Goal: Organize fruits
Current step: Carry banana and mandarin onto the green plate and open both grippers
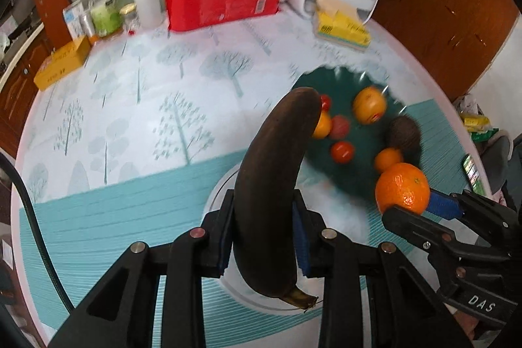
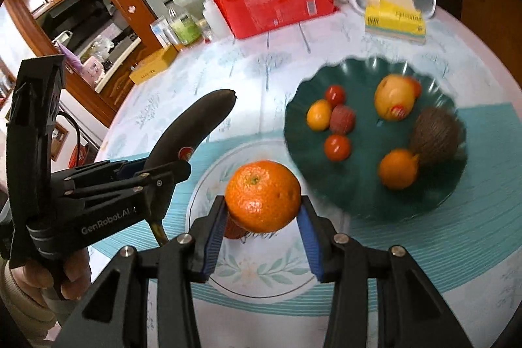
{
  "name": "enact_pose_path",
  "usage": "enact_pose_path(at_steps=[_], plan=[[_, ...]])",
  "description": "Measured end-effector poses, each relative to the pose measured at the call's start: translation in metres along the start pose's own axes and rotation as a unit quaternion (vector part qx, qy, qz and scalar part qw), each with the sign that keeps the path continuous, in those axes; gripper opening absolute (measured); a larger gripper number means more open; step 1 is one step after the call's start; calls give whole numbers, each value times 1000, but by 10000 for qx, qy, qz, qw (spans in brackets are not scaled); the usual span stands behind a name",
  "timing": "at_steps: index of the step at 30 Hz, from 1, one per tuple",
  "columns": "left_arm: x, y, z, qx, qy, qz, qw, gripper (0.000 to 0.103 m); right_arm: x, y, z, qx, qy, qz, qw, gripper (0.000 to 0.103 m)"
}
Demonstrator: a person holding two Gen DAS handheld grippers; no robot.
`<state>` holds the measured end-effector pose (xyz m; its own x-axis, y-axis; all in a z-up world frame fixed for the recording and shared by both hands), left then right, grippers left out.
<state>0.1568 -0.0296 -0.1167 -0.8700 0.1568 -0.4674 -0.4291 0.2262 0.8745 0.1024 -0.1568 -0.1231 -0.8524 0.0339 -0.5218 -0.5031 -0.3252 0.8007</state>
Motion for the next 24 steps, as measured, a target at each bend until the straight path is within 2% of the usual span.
enact_pose_path(at_steps=[7, 12, 17, 24], plan=[[-54, 29, -58, -25, -101, -381, 9992, 30, -54, 53, -51, 77, 227, -338, 9991, 44], [-86, 20, -92, -110, -73, -438, 9990, 30, -96, 73, -91, 306, 396, -587, 9970, 44], [-100, -23, -114, -248, 3, -219, 9995, 30, -115, 56, -128, 631, 540, -458, 9955, 44], [-87, -104, -119, -546, 204, 447, 9973, 30, -102, -5, -171, 696, 440, 246, 9963, 44]])
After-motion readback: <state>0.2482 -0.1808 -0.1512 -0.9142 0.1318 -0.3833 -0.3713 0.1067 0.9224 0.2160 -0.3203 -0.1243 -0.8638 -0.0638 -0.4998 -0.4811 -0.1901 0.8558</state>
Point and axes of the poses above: each gripper's, at about its wrist camera, not at the fingertips, and y roughly against the way its jaws point, z to its left, x to its underside, the point moved 6 cm from there along -y, roughly the way its jaws point, and after that the axes turned 4 degrees about y, right-handed, at the moved point
